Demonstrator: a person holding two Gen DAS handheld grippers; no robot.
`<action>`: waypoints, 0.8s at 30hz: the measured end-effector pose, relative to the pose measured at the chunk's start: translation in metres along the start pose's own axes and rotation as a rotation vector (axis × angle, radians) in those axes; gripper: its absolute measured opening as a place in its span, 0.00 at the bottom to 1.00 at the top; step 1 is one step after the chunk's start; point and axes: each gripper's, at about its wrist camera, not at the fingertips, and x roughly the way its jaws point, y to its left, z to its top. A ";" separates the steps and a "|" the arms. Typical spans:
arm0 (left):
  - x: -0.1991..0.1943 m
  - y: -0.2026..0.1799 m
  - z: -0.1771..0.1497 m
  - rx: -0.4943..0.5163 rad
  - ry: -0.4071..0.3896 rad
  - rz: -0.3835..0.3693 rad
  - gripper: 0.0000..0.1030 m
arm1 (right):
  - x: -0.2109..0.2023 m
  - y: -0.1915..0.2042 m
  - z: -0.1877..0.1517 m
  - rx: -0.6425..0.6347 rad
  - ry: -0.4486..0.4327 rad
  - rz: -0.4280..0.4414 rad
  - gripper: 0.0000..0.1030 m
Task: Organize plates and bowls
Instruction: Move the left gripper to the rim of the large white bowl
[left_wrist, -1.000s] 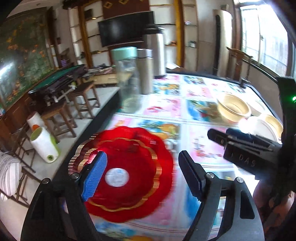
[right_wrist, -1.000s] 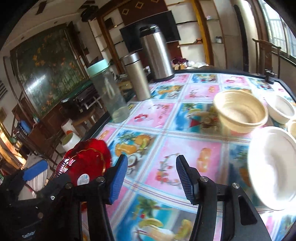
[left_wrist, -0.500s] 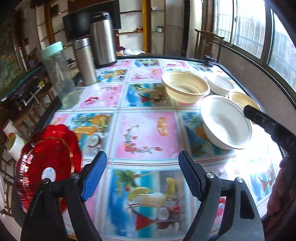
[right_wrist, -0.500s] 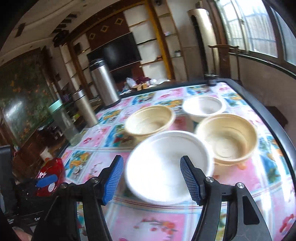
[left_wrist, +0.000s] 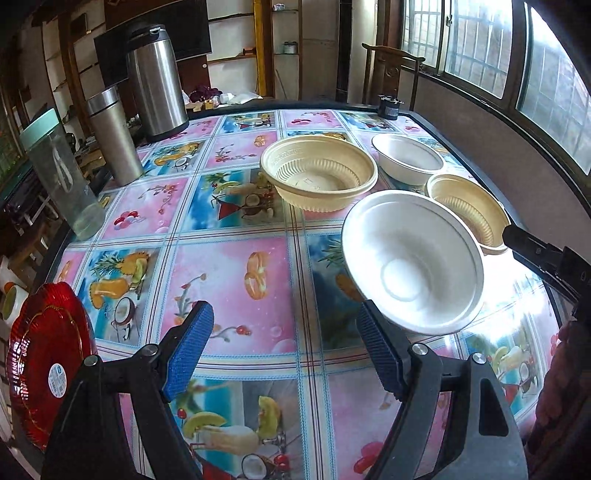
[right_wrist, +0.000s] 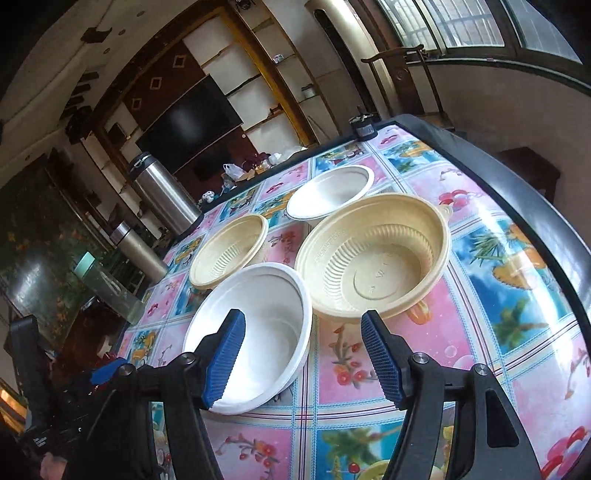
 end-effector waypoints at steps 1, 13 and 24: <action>0.001 0.000 0.002 -0.001 0.002 -0.004 0.78 | 0.001 -0.003 0.000 0.011 0.007 0.008 0.66; 0.028 0.002 0.017 -0.067 0.089 -0.151 0.77 | 0.012 -0.022 -0.003 0.144 0.074 0.133 0.67; 0.057 0.014 0.024 -0.219 0.237 -0.333 0.77 | 0.034 -0.043 -0.012 0.327 0.189 0.291 0.60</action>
